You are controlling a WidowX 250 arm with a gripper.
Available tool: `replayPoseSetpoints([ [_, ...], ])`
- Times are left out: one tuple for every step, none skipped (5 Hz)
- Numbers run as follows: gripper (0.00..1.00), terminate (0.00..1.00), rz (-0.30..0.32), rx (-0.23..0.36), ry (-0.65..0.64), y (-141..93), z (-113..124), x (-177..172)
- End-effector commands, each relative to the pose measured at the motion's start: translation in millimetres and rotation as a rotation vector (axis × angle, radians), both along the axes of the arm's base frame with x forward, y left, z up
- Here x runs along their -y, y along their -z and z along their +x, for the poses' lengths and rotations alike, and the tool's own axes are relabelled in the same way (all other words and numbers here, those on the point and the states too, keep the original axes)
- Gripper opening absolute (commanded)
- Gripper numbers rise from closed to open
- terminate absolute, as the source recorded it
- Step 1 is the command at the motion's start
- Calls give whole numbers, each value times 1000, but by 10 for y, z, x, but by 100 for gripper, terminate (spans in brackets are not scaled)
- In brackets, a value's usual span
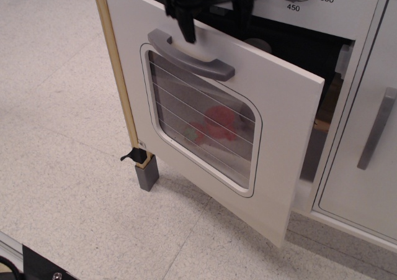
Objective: Close oven
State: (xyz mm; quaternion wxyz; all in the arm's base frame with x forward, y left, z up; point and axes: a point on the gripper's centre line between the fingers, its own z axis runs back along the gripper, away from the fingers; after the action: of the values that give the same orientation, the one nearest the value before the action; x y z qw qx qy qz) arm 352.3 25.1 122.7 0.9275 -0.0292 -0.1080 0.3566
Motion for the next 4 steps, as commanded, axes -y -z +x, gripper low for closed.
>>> replayPoseSetpoints([
  [100, 0, -5, 75, 79, -495, -200, -41],
  [100, 0, 56, -16, 259, -121, -410, 83],
  [100, 0, 97, -3, 402, 280, -576, 304],
  [100, 0, 134, 38, 421, 547, -524, 482],
])
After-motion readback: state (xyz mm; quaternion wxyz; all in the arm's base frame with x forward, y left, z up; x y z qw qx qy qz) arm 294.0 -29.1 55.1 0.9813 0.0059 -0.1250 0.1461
